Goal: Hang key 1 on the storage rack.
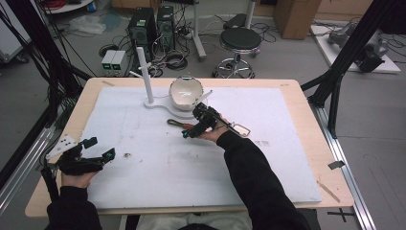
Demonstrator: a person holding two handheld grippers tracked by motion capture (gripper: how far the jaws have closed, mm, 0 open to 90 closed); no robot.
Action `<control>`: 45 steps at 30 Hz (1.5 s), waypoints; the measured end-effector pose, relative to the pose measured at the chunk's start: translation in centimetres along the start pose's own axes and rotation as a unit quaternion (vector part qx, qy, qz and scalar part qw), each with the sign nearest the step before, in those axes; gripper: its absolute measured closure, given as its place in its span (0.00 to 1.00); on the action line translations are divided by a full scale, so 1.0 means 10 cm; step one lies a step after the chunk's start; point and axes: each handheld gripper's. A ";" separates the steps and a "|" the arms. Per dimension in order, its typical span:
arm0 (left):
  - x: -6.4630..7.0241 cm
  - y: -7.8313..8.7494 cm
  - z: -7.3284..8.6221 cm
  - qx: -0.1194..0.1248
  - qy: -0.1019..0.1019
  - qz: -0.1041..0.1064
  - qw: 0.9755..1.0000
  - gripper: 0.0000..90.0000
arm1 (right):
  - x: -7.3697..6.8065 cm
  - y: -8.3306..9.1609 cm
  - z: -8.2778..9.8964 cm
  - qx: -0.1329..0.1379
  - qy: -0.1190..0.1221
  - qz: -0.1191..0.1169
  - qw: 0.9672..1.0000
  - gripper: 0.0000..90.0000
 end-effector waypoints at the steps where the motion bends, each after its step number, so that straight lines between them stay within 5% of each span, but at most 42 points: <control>1: 0.00 0.00 0.00 0.000 0.000 0.000 1.000 0.05 | 0.00 0.00 0.00 0.000 0.000 0.000 1.000 0.05; 9: -0.01 0.01 0.01 -0.002 0.000 -0.001 1.000 0.05 | 0.03 -0.17 -0.13 -0.038 0.020 -0.001 0.999 0.10; 12: -0.01 0.01 0.01 -0.004 -0.001 -0.001 1.000 0.05 | 0.06 -0.23 -0.16 -0.056 0.020 -0.017 0.998 0.19; 15: 0.00 0.01 0.01 -0.005 -0.002 0.000 1.000 0.05 | 0.09 -0.28 -0.17 -0.082 0.032 -0.008 0.996 0.25; 21: -0.01 0.01 0.01 -0.005 -0.002 -0.002 1.000 0.05 | 0.13 -0.32 -0.22 -0.090 0.030 -0.016 0.995 0.41; 30: 0.00 0.01 0.01 -0.004 -0.002 -0.003 1.000 0.05 | 0.16 -0.30 -0.20 -0.101 0.053 0.012 0.993 0.73; 45: 0.00 0.01 0.01 -0.005 -0.002 -0.003 1.000 0.05 | 0.09 -0.28 -0.22 -0.104 0.079 0.031 0.991 0.81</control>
Point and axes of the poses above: each handheld gripper's, and its own axes: y roughly backward along the jaws, z roughly out of its underside, x roughly to its right, and after that the axes turned 6 degrees about -x, right-handed
